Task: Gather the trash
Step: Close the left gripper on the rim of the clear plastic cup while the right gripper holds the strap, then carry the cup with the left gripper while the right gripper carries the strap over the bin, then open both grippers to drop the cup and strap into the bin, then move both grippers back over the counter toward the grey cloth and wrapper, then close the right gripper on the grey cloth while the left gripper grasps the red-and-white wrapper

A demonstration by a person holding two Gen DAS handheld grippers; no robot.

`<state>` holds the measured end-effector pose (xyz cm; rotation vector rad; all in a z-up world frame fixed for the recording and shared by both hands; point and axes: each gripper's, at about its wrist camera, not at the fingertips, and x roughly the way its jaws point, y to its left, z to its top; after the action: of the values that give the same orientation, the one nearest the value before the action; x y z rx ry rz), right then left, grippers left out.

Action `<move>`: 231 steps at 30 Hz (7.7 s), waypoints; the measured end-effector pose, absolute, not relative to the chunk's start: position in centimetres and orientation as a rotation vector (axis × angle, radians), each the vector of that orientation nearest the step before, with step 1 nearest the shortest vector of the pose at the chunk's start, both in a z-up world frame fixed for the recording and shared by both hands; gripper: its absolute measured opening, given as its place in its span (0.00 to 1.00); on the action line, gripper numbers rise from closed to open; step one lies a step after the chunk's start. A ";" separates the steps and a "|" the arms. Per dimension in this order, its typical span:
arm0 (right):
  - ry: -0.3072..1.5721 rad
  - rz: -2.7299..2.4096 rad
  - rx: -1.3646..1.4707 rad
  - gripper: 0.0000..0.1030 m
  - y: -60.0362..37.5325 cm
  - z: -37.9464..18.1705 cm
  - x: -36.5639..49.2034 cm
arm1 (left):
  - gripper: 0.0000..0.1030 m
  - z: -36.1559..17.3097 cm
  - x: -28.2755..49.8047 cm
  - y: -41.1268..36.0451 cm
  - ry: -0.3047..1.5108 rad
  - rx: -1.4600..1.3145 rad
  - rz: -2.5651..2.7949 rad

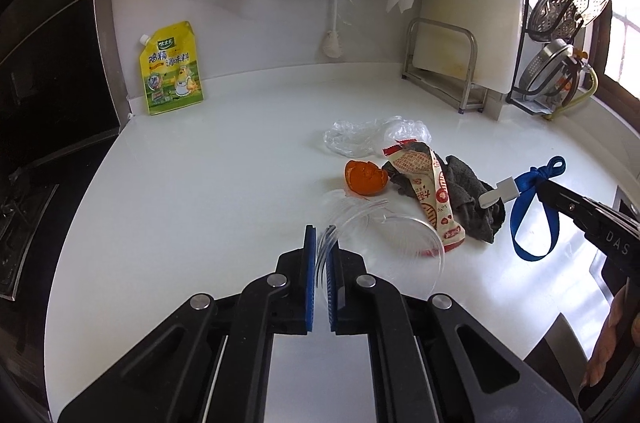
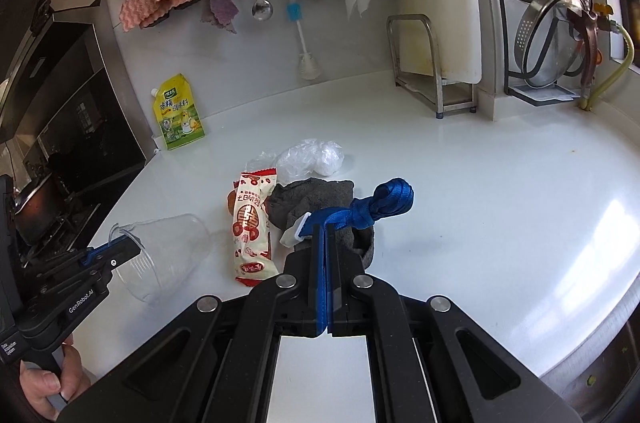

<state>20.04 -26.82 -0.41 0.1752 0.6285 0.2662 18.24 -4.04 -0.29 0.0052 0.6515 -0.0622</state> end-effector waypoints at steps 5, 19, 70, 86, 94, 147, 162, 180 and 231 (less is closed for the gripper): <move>0.623 0.237 0.179 0.01 -26.7 -0.3 18.2 | 0.05 0.5 16.9 -3.5 0.638 -0.012 -0.089; 0.608 0.158 0.216 0.01 -27.1 -0.2 11.5 | 0.05 1.3 12.3 -4.4 0.634 0.008 -0.190; 0.798 0.054 0.259 0.01 -23.6 -10.4 -6.7 | 0.05 -9.4 -0.6 -7.3 0.836 0.118 -0.403; 0.829 0.042 0.283 0.01 -24.3 -11.6 -6.2 | 0.07 -10.5 0.0 -7.2 0.892 0.117 -0.389; 0.808 0.015 0.300 0.15 -25.0 -11.3 -6.5 | 0.32 -10.3 -0.3 -6.8 0.878 0.130 -0.363; 0.635 0.102 0.234 0.64 -25.7 -3.8 -0.2 | 0.89 -2.3 6.4 -3.1 0.676 -0.002 -0.245; 0.638 0.158 0.169 0.65 -27.6 0.7 11.5 | 0.94 2.2 14.9 -3.1 0.572 -0.037 -0.157; 0.651 0.200 0.155 0.71 -27.7 1.3 21.5 | 0.94 2.1 22.0 -5.1 0.590 -0.012 -0.081; 0.879 0.323 0.054 0.15 -25.5 -3.6 30.9 | 0.94 -1.6 25.1 -9.4 0.744 0.013 -0.103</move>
<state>30.87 -25.49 -3.63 0.0538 0.8786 0.3234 25.12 -9.41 -1.58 0.0126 0.7440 -0.1034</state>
